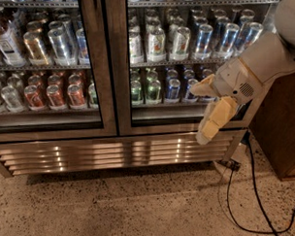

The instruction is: Open left fridge door

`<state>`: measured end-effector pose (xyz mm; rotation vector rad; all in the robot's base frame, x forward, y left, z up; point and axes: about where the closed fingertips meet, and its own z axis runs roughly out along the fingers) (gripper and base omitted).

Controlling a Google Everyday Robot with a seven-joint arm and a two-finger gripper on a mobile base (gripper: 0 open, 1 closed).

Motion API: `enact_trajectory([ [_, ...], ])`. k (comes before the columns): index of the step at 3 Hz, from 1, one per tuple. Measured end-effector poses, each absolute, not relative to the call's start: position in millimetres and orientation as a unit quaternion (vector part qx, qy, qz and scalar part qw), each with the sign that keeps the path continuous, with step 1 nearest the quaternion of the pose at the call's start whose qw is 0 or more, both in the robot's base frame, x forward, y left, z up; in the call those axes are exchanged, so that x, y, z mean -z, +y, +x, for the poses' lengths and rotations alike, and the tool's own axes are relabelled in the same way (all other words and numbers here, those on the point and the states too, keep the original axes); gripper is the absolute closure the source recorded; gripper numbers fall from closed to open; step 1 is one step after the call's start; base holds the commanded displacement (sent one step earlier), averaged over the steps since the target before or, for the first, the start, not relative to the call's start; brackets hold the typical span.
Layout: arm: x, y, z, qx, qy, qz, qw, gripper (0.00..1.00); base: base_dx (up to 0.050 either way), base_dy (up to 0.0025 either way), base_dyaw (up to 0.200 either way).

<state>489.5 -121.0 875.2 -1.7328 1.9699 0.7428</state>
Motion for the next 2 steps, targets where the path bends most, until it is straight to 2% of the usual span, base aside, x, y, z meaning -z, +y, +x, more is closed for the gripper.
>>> enact_trajectory([
  [2, -844.0, -97.8, 499.9, -0.375, 0.661, -0.613, 0.214, 0.00, 0.000, 0.00000, 0.000],
])
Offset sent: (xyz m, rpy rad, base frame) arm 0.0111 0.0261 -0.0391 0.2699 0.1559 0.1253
